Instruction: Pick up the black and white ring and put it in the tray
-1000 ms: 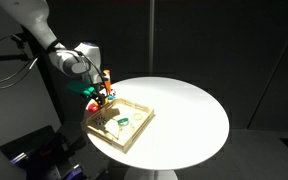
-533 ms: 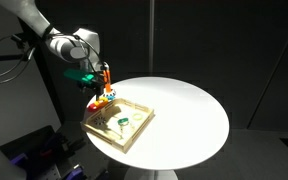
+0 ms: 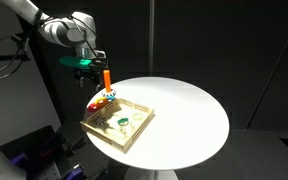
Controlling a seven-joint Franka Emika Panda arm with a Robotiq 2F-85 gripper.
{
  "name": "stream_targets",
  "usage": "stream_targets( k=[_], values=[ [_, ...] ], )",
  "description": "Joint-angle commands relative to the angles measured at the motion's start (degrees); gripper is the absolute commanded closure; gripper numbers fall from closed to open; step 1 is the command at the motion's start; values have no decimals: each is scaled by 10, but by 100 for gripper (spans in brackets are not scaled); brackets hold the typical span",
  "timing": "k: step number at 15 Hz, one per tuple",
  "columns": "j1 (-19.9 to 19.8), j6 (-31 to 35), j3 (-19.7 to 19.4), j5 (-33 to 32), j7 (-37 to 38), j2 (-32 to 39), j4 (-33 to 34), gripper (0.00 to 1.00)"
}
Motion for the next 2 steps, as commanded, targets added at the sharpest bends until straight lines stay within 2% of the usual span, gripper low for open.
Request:
stream_targets(
  k=[1,2],
  values=[
    [12,-4,-12,-2,2,-3,2,0],
    [13,-6,-13,-2,2,-5,2,0]
  ],
)
